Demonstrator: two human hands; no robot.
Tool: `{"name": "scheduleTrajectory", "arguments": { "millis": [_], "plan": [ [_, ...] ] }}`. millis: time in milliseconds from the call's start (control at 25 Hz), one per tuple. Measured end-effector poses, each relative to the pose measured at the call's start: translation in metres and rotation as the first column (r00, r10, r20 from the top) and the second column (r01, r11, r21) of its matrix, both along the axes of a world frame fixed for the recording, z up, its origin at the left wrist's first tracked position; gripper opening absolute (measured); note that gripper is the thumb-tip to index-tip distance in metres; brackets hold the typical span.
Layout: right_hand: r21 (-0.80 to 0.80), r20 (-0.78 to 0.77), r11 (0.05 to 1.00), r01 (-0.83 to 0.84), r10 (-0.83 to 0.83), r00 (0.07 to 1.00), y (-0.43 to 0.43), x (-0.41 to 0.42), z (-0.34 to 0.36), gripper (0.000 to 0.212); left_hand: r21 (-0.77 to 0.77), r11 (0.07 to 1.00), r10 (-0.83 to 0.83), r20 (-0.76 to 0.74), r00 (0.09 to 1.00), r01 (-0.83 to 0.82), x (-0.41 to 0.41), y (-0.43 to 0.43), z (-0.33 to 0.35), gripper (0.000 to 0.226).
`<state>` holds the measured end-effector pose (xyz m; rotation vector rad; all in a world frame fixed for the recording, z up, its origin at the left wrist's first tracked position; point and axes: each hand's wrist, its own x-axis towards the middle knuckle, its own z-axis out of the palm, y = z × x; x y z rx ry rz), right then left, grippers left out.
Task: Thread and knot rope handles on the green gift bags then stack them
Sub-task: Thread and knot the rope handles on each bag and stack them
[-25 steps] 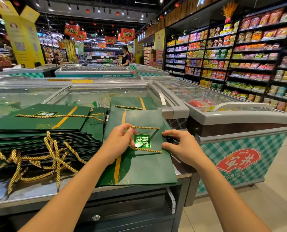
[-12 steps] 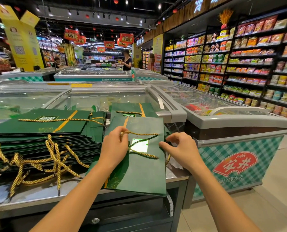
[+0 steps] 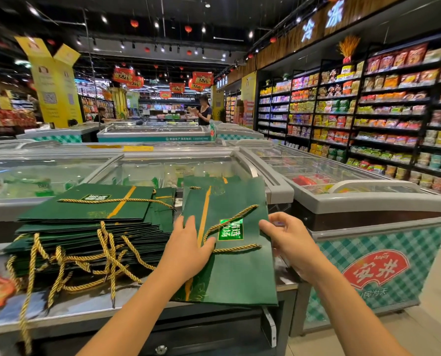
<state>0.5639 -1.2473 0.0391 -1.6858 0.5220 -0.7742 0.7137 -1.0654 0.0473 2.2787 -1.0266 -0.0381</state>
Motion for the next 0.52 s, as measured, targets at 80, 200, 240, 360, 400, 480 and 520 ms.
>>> {"name": "scheduleTrajectory", "arguments": {
  "millis": [80,200,240,360,400,480,520],
  "plan": [
    [0.083,0.082,0.997,0.009,-0.015,0.997,0.003,-0.004,0.009,0.020,-0.007,1.000,0.030,-0.006,1.000,-0.030,-0.005,0.003,0.004,0.093],
    [0.090,0.190,0.996,0.007,-0.024,0.982,0.005,-0.012,0.030,0.017,-0.099,0.991,0.092,-0.030,0.995,-0.095,-0.007,0.006,0.020,0.107],
    [0.104,0.231,0.995,-0.006,-0.018,0.973,0.008,-0.015,0.039,0.016,-0.153,0.981,0.111,-0.039,0.993,-0.116,-0.006,0.008,0.027,0.109],
    [0.077,0.362,0.997,-0.024,-0.005,0.932,0.016,-0.022,0.069,0.020,-0.411,0.907,0.087,-0.016,0.996,-0.085,0.004,0.011,0.052,0.095],
    [0.051,0.395,0.999,-0.008,-0.013,0.919,0.019,-0.022,0.079,0.022,-0.493,0.868,0.075,0.000,0.997,-0.065,0.005,0.012,0.060,0.088],
    [0.014,0.441,0.999,0.036,-0.038,0.897,0.021,-0.022,0.094,0.025,-0.588,0.807,0.149,0.113,0.982,-0.055,0.008,0.011,0.074,0.079],
    [0.005,0.459,0.999,0.046,-0.043,0.888,0.022,-0.022,0.100,0.024,-0.611,0.788,0.245,0.204,0.948,-0.072,0.008,0.010,0.081,0.077]
  ]
}}
